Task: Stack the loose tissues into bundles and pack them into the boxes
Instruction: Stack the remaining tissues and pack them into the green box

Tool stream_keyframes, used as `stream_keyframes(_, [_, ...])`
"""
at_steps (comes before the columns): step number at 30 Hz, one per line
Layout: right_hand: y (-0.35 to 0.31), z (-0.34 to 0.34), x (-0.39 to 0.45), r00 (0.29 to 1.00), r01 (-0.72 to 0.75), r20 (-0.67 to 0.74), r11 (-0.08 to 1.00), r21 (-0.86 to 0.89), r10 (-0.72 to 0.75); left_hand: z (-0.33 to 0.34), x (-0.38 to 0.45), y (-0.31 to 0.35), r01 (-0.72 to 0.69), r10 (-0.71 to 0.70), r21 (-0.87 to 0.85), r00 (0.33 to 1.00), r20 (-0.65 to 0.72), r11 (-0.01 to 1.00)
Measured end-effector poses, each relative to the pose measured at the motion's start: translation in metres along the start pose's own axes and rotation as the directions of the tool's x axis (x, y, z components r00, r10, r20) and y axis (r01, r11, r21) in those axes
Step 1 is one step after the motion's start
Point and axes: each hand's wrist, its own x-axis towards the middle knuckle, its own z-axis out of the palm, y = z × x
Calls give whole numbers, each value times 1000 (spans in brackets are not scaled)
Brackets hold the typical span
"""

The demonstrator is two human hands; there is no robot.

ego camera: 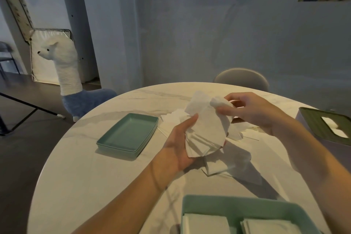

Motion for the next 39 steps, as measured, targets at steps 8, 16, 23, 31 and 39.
stream_keyframes(8, [-4, -3, -2, 982, -4, 189, 996, -91, 21, 6, -6, 0, 192, -203, 69, 952, 231, 979])
stream_keyframes(16, [-11, 6, -8, 981, -1, 193, 993, -119, 24, 11, -10, -14, 209, -272, 352, 952, 139, 912])
stream_keyframes(23, [-15, 3, -6, 976, 125, -172, 991, -39, -130, 9, -8, -15, 221, -284, 397, 953, 108, 891])
stream_keyframes(31, [-22, -19, -8, 961, 213, -261, 846, 489, -92, -1, -1, -17, 33, -76, 228, 980, 182, 973])
stream_keyframes(39, [-21, 3, -8, 988, 65, 123, 975, 212, -92, 8, 6, -11, 43, -37, -37, 989, 143, 998])
